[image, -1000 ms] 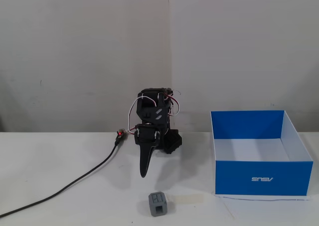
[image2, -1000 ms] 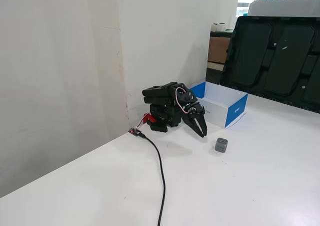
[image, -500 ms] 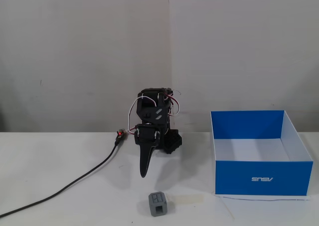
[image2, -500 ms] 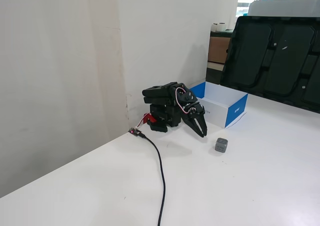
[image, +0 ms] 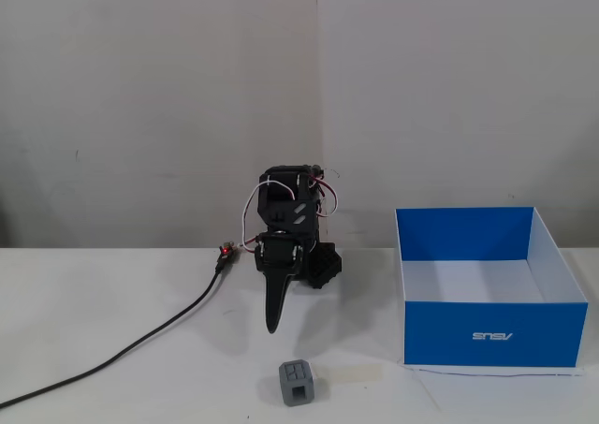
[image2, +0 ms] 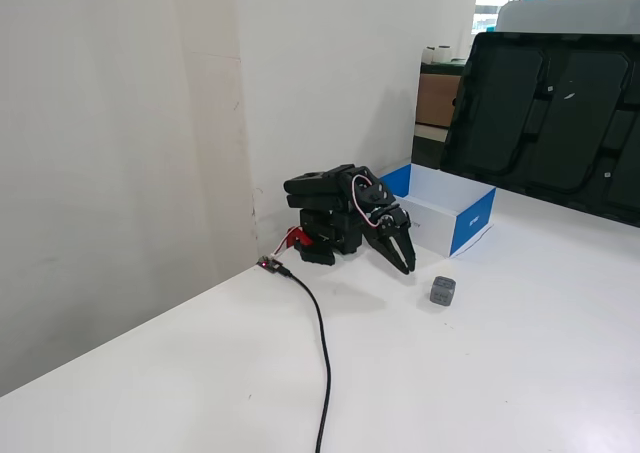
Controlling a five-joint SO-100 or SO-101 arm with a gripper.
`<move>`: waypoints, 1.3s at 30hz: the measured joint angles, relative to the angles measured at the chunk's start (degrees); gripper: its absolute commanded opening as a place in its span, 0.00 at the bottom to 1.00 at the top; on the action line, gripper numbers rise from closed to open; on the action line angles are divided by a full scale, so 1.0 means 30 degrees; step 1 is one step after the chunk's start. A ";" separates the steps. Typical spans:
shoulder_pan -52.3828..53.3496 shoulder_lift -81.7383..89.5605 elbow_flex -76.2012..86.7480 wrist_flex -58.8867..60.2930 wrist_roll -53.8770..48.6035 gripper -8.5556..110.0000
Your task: Pick the gray block and keep it in the box.
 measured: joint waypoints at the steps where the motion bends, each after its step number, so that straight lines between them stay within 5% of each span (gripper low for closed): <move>1: 0.0088 0.0000 0.0000 0.0000 0.0000 0.07; 24: -0.1787 -0.2549 -0.1260 -0.0732 -0.0117 0.07; 35: -0.2227 -0.9258 -0.4834 -0.1934 -0.0820 0.07; 39: -0.2695 -1.1426 -0.6270 -0.1934 -0.1143 0.19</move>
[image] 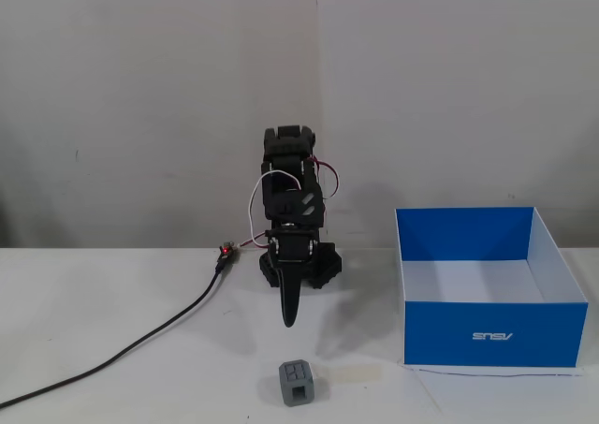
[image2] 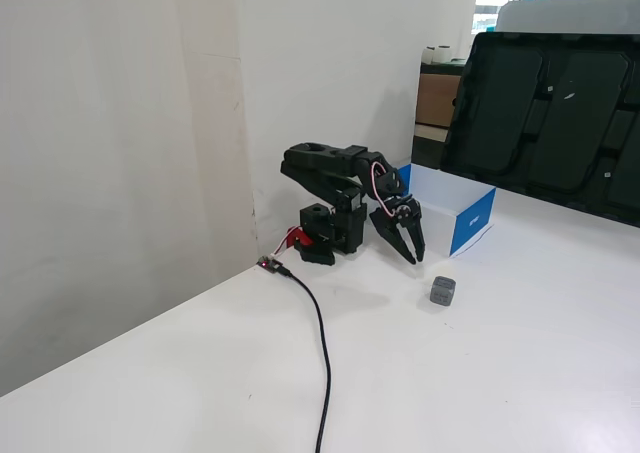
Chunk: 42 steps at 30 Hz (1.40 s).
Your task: Pick the gray block and keep it in the box.
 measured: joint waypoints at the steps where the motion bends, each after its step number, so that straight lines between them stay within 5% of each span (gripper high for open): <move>1: -0.0059 -0.0732 -0.0439 0.0000 -0.0029 0.21; 42: -0.0469 -1.9395 -1.1572 0.0820 -0.0586 0.26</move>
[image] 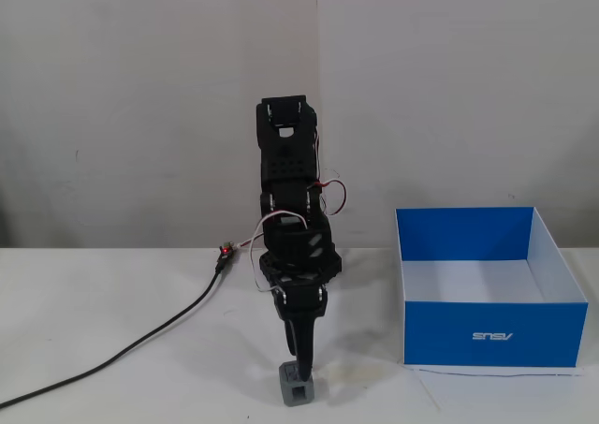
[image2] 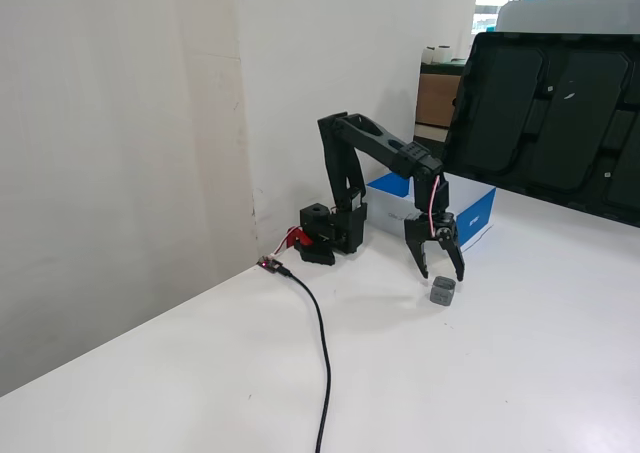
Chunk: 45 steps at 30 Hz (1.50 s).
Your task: Pick the gray block and keep it in the box.
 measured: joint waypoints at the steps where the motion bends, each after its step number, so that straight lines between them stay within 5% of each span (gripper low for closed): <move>1: -0.0059 -0.0234 -0.0117 -0.0117 0.0000 0.26; 36: 0.0117 -0.3779 -0.1172 -0.2666 0.0000 0.14; 45: -0.0850 -0.2490 -0.3838 0.0029 -0.0176 0.14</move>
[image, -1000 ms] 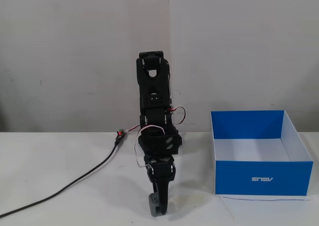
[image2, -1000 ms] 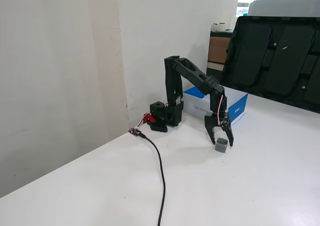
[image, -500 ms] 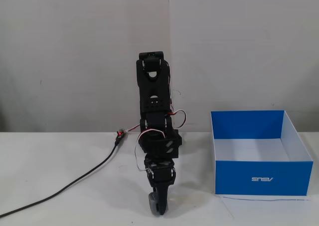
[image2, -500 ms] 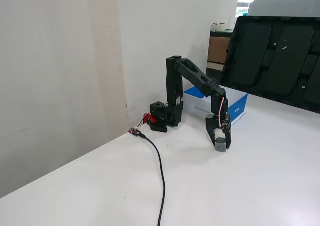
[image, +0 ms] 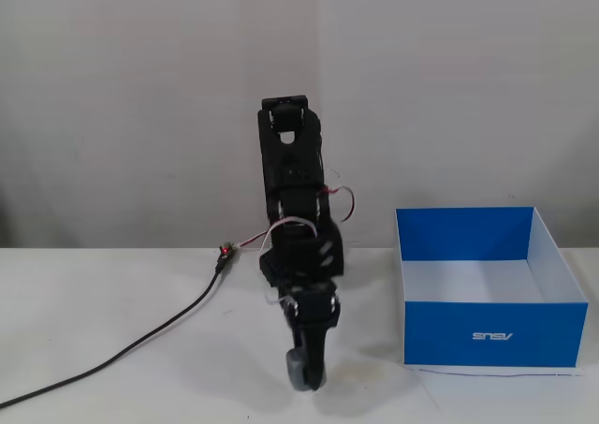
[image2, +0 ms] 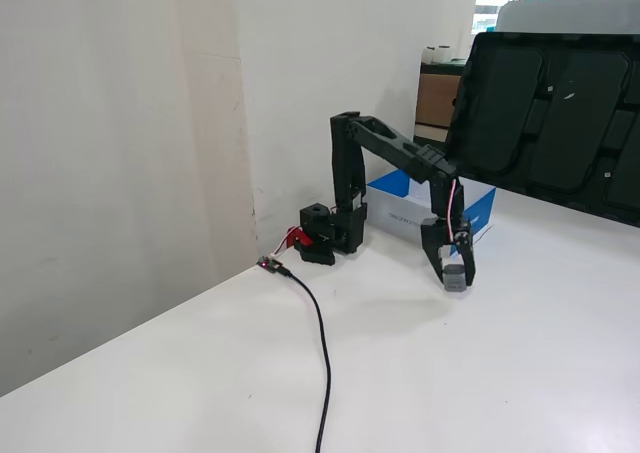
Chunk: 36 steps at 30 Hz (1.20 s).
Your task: Pick the gray block and keep it in the box.
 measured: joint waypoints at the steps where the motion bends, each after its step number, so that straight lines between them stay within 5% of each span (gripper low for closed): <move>1: -0.0176 0.0234 -0.0557 0.0498 -0.0088 0.14; 16: -0.6885 0.3164 -0.6328 0.6328 -0.0586 0.14; 36: -1.8252 0.4600 -0.3281 0.4893 0.0645 0.15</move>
